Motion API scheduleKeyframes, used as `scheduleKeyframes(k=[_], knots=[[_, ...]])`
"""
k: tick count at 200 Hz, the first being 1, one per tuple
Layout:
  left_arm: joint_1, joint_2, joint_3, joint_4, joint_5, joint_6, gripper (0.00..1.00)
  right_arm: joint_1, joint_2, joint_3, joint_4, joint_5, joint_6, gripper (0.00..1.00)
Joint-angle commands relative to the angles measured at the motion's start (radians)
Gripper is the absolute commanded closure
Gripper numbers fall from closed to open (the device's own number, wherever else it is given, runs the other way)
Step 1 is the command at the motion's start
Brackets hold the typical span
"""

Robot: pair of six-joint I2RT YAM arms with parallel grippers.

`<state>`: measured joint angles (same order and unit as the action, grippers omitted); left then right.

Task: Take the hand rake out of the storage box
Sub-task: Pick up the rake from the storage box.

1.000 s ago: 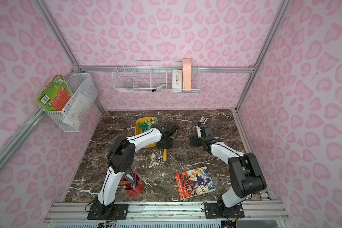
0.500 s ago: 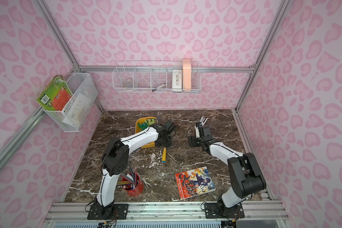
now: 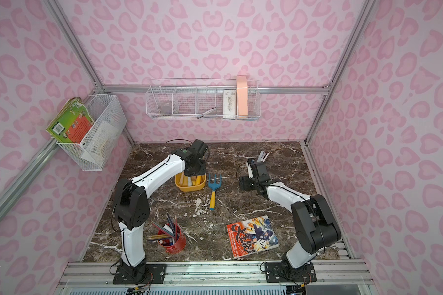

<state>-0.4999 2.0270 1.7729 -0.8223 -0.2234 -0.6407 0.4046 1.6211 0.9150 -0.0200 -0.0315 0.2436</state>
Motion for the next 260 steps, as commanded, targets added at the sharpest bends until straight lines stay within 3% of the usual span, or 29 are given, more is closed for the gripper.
scheduleKeyframes(k=[1, 48, 119, 192, 260], knots=[[0.032, 0.021, 0.005, -0.001, 0.012, 0.031, 0.55, 0.007, 0.007, 0.015, 0.003, 0.014, 0.010, 0.11], [0.091, 0.093, 0.030, 0.029, 0.047, 0.029, 0.55, 0.022, 0.019, 0.022, 0.004, 0.014, 0.014, 0.11], [0.087, 0.118, 0.054, 0.125, 0.173, 0.063, 0.60, 0.031, 0.030, 0.025, 0.002, 0.019, 0.020, 0.11], [0.086, 0.218, 0.109, 0.098, 0.173, 0.118, 0.61, 0.033, 0.028, 0.021, -0.001, 0.027, 0.019, 0.11], [0.084, 0.220, 0.127, 0.082, 0.130, 0.139, 0.80, 0.037, 0.023, 0.030, -0.009, 0.028, 0.019, 0.11]])
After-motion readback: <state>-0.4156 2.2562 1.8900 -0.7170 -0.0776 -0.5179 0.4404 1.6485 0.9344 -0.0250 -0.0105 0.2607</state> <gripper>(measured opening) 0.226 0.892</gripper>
